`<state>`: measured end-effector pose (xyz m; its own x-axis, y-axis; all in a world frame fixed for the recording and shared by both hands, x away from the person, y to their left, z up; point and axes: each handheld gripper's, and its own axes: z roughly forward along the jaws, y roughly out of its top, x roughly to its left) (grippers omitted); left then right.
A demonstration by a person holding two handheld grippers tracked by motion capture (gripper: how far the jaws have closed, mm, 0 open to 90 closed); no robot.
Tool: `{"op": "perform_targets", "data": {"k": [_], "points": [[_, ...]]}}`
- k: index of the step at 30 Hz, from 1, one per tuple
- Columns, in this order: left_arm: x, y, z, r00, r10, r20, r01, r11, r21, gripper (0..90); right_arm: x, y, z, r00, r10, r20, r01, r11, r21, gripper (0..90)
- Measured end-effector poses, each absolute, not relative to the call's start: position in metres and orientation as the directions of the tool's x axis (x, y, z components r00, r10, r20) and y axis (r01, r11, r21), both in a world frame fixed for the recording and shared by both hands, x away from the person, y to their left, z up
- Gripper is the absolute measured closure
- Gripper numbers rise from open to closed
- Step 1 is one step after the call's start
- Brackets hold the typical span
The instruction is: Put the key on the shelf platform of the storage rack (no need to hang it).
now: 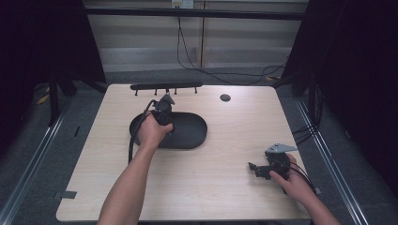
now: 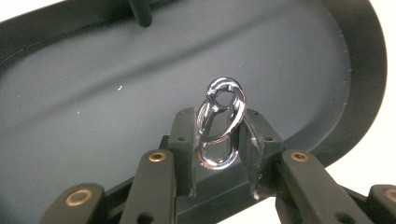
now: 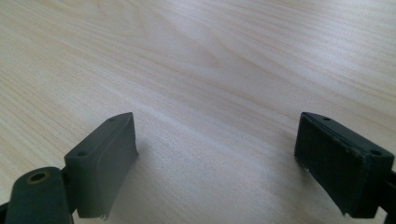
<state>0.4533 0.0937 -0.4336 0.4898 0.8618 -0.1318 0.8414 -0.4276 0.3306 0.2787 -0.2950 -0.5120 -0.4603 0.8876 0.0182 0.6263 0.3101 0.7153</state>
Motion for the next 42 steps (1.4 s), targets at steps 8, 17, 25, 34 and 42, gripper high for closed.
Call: {"op": "perform_targets", "data": {"k": [8, 17, 25, 34, 42], "points": [[0.455, 0.094, -0.440, 0.479, 0.869, -0.126, 0.846, -0.418, 0.331, 68.0, 0.279, -0.295, -0.512, -0.459, 0.888, 0.019, 0.627, 0.309, 0.715, 12.5], [0.458, 0.092, -0.449, 0.464, 0.877, -0.122, 0.851, -0.402, 0.338, 68.0, 0.279, -0.295, -0.512, -0.462, 0.886, 0.023, 0.628, 0.309, 0.715, 12.5], [0.460, 0.091, -0.454, 0.467, 0.876, -0.117, 0.849, -0.408, 0.336, 67.9, 0.279, -0.295, -0.512, -0.464, 0.885, 0.025, 0.626, 0.308, 0.716, 12.5], [0.461, 0.090, -0.454, 0.461, 0.880, -0.116, 0.850, -0.400, 0.344, 67.8, 0.278, -0.295, -0.512, -0.463, 0.886, 0.027, 0.629, 0.307, 0.714, 12.5], [0.462, 0.091, -0.456, 0.456, 0.883, -0.116, 0.851, -0.393, 0.349, 67.7, 0.278, -0.295, -0.512, -0.463, 0.886, 0.027, 0.629, 0.307, 0.715, 12.5]]}}
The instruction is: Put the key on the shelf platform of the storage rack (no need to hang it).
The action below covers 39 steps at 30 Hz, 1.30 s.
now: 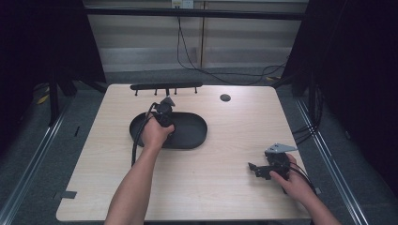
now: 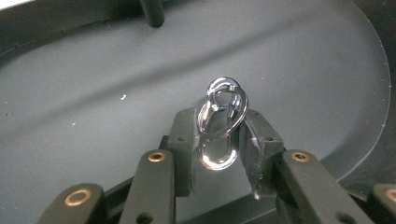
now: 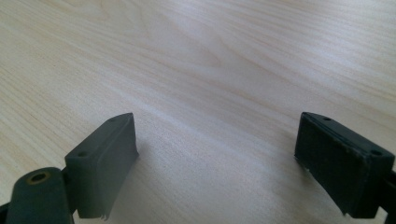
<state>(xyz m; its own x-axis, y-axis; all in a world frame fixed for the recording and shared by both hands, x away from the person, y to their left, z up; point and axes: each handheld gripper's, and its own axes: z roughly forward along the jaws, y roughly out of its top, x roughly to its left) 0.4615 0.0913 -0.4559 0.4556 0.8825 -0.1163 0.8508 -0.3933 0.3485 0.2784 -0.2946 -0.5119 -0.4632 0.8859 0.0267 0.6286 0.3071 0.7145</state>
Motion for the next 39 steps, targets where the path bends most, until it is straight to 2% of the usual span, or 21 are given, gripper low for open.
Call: {"op": "perform_targets", "data": {"k": [8, 9, 27, 39], "points": [[0.462, 0.091, -0.456, 0.452, 0.885, -0.111, 0.850, -0.390, 0.353, 67.6, 0.278, -0.295, -0.512, -0.463, 0.886, 0.027, 0.629, 0.307, 0.714, 12.5], [0.461, 0.091, -0.455, 0.451, 0.885, -0.116, 0.850, -0.387, 0.358, 70.2, 0.278, -0.295, -0.512, -0.464, 0.886, 0.027, 0.628, 0.307, 0.715, 12.5], [0.457, 0.095, -0.446, 0.457, 0.883, -0.108, 0.835, -0.384, 0.394, 63.8, 0.279, -0.295, -0.512, -0.468, 0.884, 0.023, 0.624, 0.311, 0.717, 12.4], [0.449, 0.101, -0.442, 0.464, 0.879, -0.108, 0.830, -0.389, 0.399, 54.3, 0.279, -0.295, -0.512, -0.467, 0.884, 0.023, 0.624, 0.311, 0.716, 12.4]]}}
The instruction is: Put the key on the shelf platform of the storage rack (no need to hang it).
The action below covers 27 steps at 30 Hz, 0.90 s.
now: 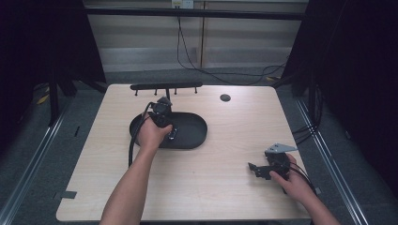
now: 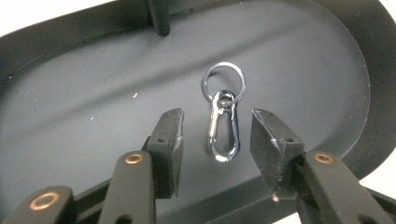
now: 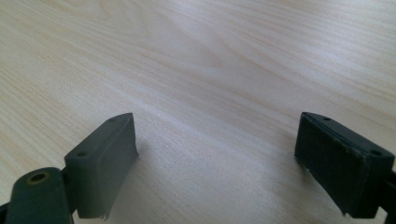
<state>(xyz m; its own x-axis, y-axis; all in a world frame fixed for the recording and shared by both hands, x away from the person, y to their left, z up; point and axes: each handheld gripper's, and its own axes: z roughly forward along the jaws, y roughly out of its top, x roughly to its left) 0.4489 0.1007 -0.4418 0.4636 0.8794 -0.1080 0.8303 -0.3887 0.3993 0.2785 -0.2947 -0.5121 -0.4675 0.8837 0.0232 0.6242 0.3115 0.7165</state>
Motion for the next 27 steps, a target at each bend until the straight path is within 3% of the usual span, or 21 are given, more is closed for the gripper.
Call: {"op": "perform_targets", "data": {"k": [27], "points": [[0.425, 0.113, -0.426, 0.497, 0.858, -0.129, 0.807, -0.401, 0.434, 49.9, 0.278, -0.295, -0.512, -0.468, 0.883, 0.022, 0.624, 0.313, 0.716, 12.4]]}}
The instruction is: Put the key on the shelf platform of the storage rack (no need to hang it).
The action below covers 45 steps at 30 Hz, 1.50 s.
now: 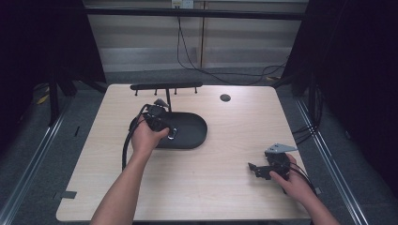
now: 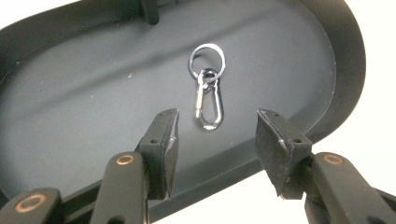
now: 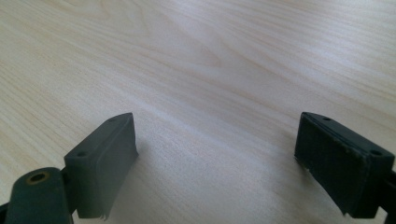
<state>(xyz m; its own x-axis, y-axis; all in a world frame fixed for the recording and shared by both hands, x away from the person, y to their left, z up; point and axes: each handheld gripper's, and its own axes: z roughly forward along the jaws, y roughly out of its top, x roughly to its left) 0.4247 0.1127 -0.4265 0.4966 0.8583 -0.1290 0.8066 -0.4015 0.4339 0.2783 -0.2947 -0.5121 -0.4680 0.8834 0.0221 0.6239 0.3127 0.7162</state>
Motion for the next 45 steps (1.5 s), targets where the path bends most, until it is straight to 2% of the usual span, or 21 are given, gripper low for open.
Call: {"op": "perform_targets", "data": {"k": [18, 26, 45], "points": [[0.413, 0.132, -0.421, 0.507, 0.850, -0.143, 0.800, -0.403, 0.444, 44.6, 0.278, -0.295, -0.512, -0.469, 0.883, 0.022, 0.623, 0.313, 0.717, 12.4], [0.406, 0.138, -0.421, 0.517, 0.843, -0.147, 0.787, -0.401, 0.470, 38.2, 0.278, -0.295, -0.512, -0.469, 0.883, 0.021, 0.623, 0.314, 0.716, 12.4], [0.392, 0.143, -0.426, 0.554, 0.817, -0.158, 0.773, -0.434, 0.463, 34.5, 0.278, -0.295, -0.512, -0.468, 0.883, 0.022, 0.624, 0.313, 0.716, 12.4]]}}
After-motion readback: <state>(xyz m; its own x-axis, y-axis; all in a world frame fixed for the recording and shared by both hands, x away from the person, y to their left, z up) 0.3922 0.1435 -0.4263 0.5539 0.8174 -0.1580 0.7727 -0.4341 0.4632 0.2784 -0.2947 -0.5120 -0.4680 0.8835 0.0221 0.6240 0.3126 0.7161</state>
